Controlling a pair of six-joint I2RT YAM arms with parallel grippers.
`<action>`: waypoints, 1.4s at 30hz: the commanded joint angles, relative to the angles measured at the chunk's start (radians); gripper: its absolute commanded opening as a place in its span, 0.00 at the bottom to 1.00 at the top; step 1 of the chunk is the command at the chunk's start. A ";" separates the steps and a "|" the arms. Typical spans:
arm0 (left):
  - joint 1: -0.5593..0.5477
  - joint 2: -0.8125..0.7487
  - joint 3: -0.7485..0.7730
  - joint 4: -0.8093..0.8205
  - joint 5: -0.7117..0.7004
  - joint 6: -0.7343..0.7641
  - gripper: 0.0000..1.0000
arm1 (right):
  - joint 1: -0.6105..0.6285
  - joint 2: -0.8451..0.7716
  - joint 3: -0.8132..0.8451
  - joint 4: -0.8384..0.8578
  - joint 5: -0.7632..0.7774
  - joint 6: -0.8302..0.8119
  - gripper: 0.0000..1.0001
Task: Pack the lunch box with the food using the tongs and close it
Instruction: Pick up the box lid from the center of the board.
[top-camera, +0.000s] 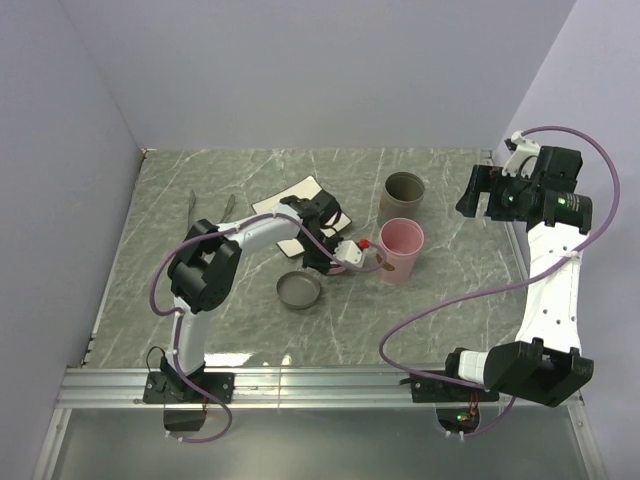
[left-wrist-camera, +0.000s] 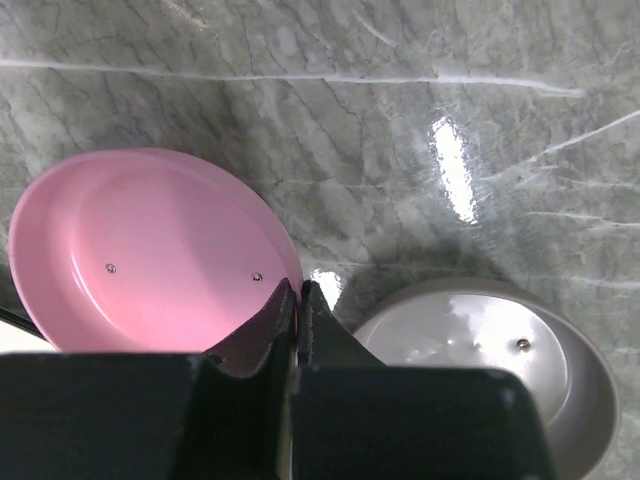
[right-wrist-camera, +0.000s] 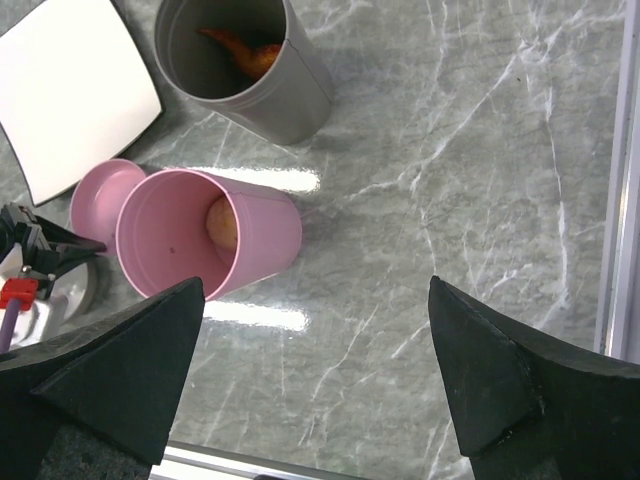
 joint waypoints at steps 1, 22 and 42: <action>0.001 -0.070 0.028 -0.011 0.053 -0.034 0.01 | -0.013 0.005 0.065 0.005 -0.025 -0.002 1.00; 0.269 -0.613 -0.089 0.835 0.488 -1.181 0.00 | -0.016 -0.155 -0.073 0.641 -0.442 0.557 0.95; 0.272 -0.868 -0.304 1.233 0.512 -1.192 0.00 | 0.505 0.061 -0.334 1.652 -0.480 1.568 0.84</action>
